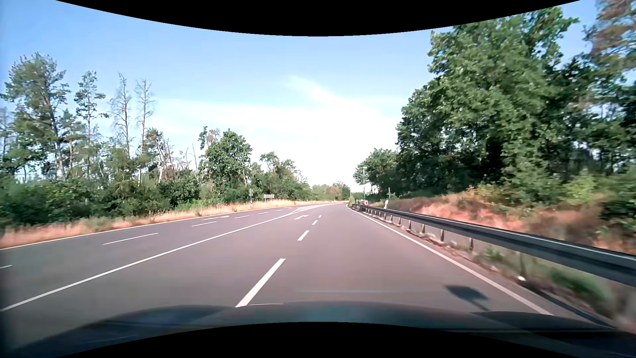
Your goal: Follow the waypoints while adhering to traffic rules and regulations
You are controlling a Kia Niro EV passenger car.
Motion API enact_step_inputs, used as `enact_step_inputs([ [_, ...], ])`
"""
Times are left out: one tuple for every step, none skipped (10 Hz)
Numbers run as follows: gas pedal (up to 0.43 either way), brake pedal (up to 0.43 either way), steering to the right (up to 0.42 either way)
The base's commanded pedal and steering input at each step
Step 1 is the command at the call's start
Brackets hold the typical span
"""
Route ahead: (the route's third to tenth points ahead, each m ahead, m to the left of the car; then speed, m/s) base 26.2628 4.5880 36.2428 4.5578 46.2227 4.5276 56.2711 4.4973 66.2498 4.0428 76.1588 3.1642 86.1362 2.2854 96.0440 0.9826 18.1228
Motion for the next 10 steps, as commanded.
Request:
enact_step_inputs([
  [0.087, 0.000, -0.011],
  [0.087, 0.000, -0.011],
  [0.087, 0.000, -0.011],
  [0.087, 0.000, -0.010],
  [0.087, 0.000, -0.009],
  [0.087, 0.000, -0.008],
  [0.087, 0.000, -0.006],
  [0.087, 0.000, -0.004],
  [0.087, 0.000, -0.002],
  [0.087, 0.000, -0.002],
])
